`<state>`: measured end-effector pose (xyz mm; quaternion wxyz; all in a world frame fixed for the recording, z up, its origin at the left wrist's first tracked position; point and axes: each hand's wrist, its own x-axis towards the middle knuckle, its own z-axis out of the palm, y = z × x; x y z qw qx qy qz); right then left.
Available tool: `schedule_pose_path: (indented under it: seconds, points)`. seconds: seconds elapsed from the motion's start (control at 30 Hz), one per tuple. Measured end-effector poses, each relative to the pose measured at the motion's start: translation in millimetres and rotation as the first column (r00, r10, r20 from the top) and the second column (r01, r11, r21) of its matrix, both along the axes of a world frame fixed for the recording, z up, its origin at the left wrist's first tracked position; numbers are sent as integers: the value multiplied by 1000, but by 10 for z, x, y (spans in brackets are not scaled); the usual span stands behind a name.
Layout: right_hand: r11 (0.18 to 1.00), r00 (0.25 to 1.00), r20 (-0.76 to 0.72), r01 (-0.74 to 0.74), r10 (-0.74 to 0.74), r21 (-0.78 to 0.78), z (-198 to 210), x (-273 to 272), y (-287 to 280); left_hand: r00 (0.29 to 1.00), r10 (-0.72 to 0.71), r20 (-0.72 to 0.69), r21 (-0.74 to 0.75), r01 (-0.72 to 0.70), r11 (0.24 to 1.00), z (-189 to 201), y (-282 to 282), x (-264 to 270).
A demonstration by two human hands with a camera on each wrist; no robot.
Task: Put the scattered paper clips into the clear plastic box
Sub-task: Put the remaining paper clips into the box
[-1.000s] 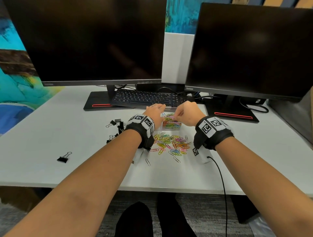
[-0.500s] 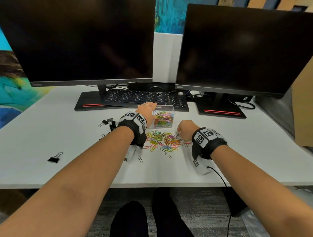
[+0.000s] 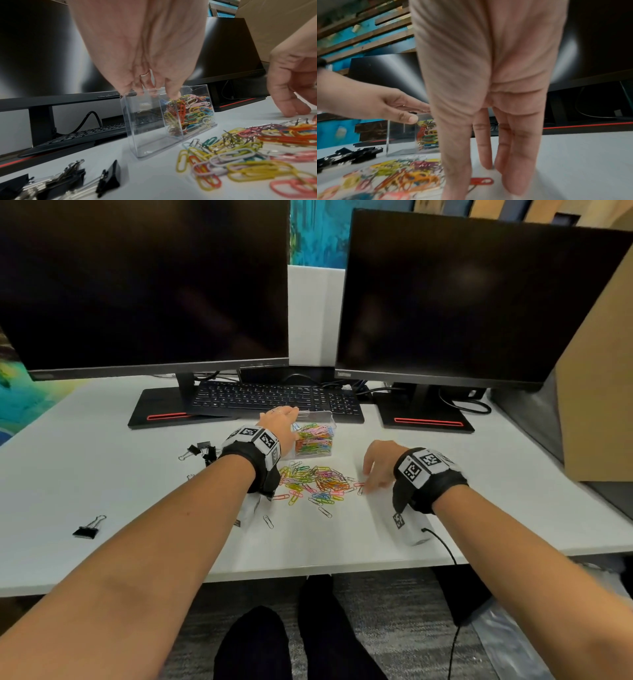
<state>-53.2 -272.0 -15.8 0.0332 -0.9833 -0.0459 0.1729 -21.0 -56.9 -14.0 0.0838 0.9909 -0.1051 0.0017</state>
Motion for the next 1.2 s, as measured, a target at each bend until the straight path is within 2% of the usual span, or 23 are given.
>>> schedule_pose_path:
  seconds: [0.13,0.23,0.57,0.67,0.87,1.2]
  points:
    - [999,1000,8,-23,24,-25,-66,-8,129,1000,11,6,-9,-11,1000,-8,-14,3]
    - [998,996,66,-62,64,-33,-109,16,265,1000,14,-1,0,-14,1000,-11,-15,7]
    - [984,986,56,-162,158,71,-18,75,388,1000,4,-23,32,-3,999,-41,-53,29]
    - [985,985,16,-172,171,34,-61,79,360,1000,9,-29,39,-8,999,-46,-69,28]
    - [993,990,83,-113,111,29,-40,88,468,998,32,-51,62,-29,998,56,-150,-33]
    - [985,980,97,-171,171,-14,-56,143,676,1000,12,-9,54,-11,998,13,-243,-1]
